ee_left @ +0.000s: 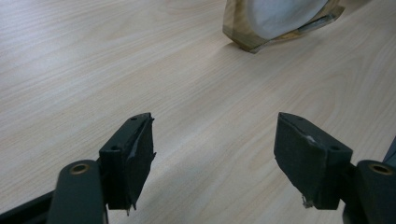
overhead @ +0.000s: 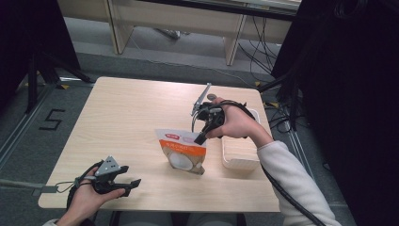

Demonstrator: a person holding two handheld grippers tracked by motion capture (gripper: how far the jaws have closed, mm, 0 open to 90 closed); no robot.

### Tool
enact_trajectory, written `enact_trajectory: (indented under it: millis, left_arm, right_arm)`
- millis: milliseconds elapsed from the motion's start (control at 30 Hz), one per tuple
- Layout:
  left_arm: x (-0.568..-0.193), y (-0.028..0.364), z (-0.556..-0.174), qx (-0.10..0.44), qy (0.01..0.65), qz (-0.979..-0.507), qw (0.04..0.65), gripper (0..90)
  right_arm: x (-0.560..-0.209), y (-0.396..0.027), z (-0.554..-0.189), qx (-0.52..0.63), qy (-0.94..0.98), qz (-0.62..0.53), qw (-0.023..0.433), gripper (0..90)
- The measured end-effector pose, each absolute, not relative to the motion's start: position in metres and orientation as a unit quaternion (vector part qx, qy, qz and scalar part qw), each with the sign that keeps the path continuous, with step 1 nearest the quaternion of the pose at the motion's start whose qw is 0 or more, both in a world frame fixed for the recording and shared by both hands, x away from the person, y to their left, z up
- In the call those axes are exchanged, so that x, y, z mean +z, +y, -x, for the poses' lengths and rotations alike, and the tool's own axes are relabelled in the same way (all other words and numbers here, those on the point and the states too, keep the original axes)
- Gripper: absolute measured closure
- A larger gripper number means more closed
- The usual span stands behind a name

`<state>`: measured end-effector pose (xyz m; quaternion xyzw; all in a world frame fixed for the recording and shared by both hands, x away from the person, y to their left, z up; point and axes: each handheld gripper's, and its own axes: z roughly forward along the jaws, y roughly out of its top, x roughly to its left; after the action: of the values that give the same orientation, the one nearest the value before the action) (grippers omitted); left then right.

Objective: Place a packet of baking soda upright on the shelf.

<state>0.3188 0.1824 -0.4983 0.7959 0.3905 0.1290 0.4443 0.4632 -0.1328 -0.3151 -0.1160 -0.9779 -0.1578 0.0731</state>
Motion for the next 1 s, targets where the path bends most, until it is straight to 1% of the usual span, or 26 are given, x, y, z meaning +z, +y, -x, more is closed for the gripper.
enact_trajectory:
  millis: [33, 67, 267, 333, 633, 667, 800, 1000]
  left_arm:
    - [-0.498, 0.182, -0.319, 0.129, 0.39, -0.796, 0.444, 27.9]
    - [-0.498, 0.184, -0.319, 0.13, 0.386, -0.801, 0.438, 27.9]
    - [-0.499, 0.182, -0.319, 0.13, 0.39, -0.795, 0.445, 27.9]
    - [-0.498, 0.184, -0.319, 0.131, 0.386, -0.801, 0.439, 27.9]
    - [-0.498, 0.182, -0.319, 0.129, 0.391, -0.796, 0.444, 27.9]
    - [-0.498, 0.183, -0.319, 0.128, 0.389, -0.797, 0.443, 28.0]
    - [-0.498, 0.182, -0.319, 0.128, 0.391, -0.795, 0.445, 27.9]
    - [-0.499, 0.182, -0.318, 0.122, 0.396, -0.794, 0.445, 27.9]
  right_arm:
    - [-0.315, -0.133, -0.463, -0.158, -0.978, 0.116, 0.073, 90.0]
    - [-0.312, -0.134, -0.464, -0.155, -0.981, 0.098, 0.063, 90.0]
    - [-0.304, -0.136, -0.463, -0.145, -0.983, 0.101, 0.048, 90.0]
    - [-0.297, -0.138, -0.463, -0.142, -0.984, 0.101, 0.039, 90.0]
    - [-0.278, -0.142, -0.463, -0.144, -0.985, 0.086, 0.03, 90.0]
    - [-0.273, -0.143, -0.463, -0.138, -0.986, 0.091, 0.023, 90.0]
    - [-0.263, -0.145, -0.462, -0.14, -0.986, 0.094, 0.018, 90.0]
    - [-0.256, -0.151, -0.464, -0.146, -0.985, 0.088, 0.014, 90.0]
